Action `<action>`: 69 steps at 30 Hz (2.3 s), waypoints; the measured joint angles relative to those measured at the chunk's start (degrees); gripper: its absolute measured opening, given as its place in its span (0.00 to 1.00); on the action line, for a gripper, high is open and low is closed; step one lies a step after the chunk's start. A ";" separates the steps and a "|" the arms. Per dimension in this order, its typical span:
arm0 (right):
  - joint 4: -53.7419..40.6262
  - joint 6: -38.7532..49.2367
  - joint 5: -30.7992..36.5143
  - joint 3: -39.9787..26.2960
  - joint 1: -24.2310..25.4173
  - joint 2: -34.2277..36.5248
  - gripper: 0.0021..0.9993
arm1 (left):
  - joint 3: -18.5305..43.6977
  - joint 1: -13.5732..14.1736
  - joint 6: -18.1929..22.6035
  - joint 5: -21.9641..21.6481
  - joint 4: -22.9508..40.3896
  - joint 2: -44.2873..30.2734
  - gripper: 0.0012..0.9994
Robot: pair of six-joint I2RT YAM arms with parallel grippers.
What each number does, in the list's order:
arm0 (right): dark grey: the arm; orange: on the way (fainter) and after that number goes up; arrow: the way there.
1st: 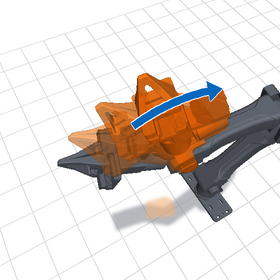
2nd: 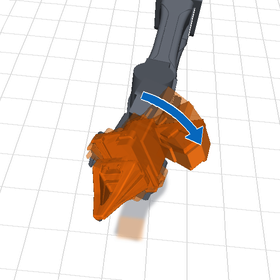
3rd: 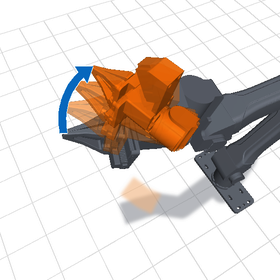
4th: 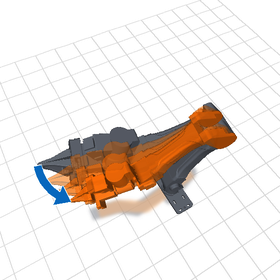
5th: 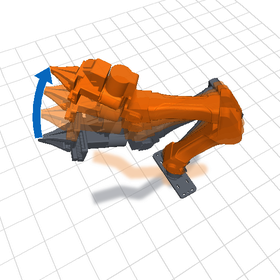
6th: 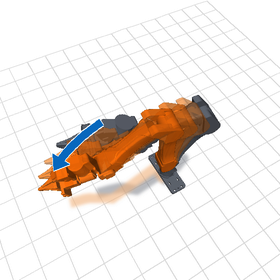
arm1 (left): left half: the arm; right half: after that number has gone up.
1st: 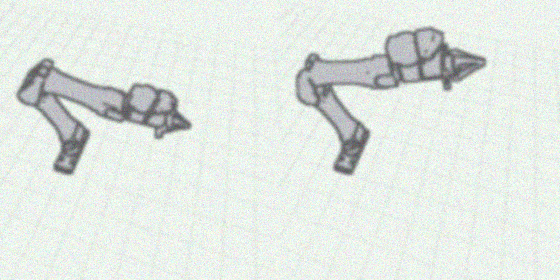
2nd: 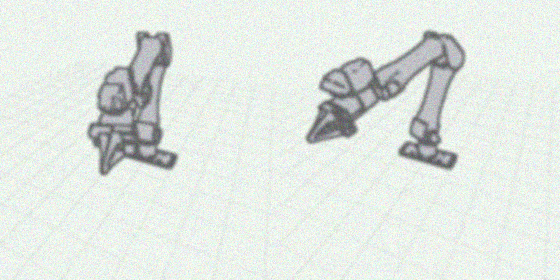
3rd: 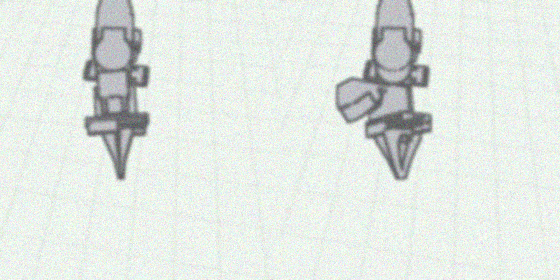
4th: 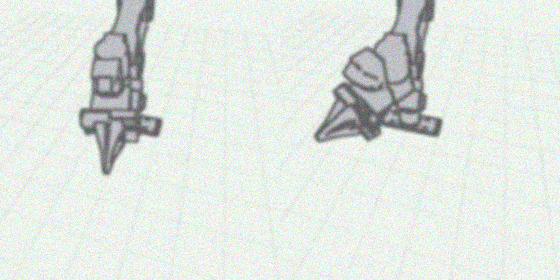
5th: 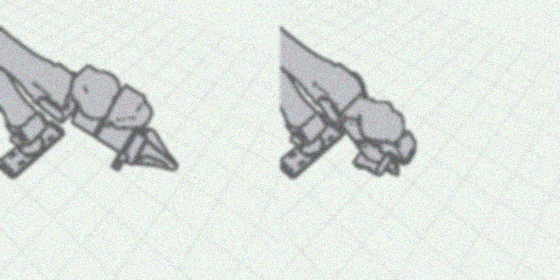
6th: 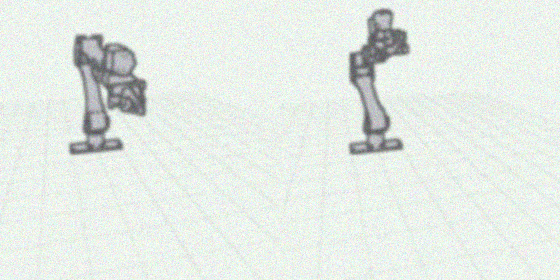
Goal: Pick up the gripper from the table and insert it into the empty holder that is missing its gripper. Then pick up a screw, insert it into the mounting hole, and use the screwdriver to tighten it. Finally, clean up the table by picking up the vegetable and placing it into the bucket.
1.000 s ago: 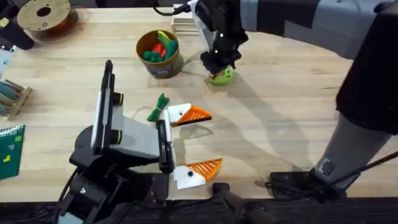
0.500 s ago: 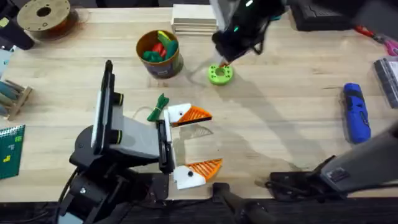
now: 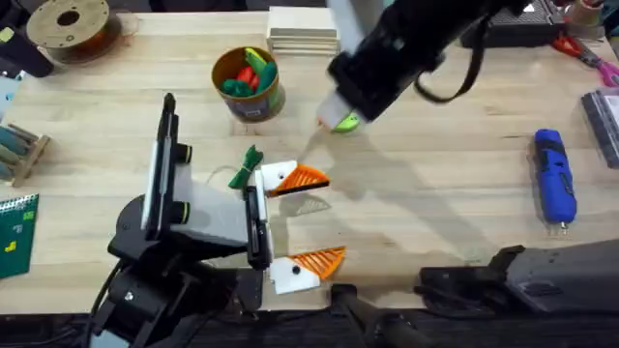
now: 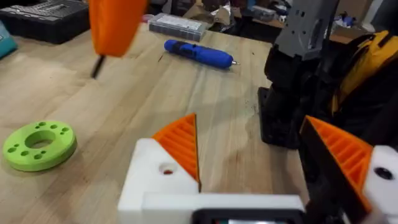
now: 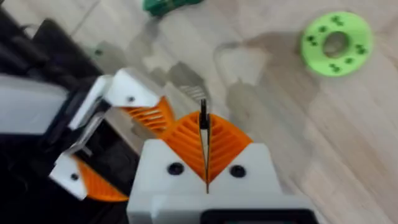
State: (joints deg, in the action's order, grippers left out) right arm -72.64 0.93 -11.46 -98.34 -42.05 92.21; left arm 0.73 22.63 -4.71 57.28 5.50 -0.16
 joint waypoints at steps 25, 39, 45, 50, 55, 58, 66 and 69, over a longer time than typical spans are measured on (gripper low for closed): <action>0.20 -1.41 -3.02 0.02 -12.71 0.60 0.01 | 0.00 0.00 0.00 0.02 0.01 0.00 0.99; 0.83 -1.80 -2.26 0.02 -12.71 2.90 0.01 | 0.00 0.00 0.00 0.00 0.02 0.00 0.99; 0.90 -1.80 -2.13 0.02 -12.71 2.90 0.01 | 0.00 0.00 0.00 0.00 0.00 0.00 0.99; 0.84 -1.80 -2.10 0.01 -12.71 3.73 0.01 | 0.00 0.00 -0.04 -0.02 0.05 0.00 0.99; 0.57 -1.80 -2.15 0.02 -12.71 4.56 0.00 | 0.00 -0.07 -0.46 -0.51 0.04 -0.16 0.99; 1.00 -1.80 -2.15 0.02 -12.71 4.56 0.00 | 0.00 -0.07 -0.49 -0.74 0.04 -0.16 0.99; 3.92 -1.82 -2.10 -0.03 -12.69 4.56 0.00 | 0.00 -0.07 -1.21 -1.53 -0.04 -0.16 0.99; 6.05 -2.10 -2.10 -0.09 -12.71 4.67 0.00 | 0.00 -0.04 -0.85 -0.86 -0.07 -0.16 0.99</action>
State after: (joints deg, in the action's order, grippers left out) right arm -66.59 -1.17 -13.56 -98.43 -54.76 96.88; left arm 0.73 22.59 -5.56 56.42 5.43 -0.32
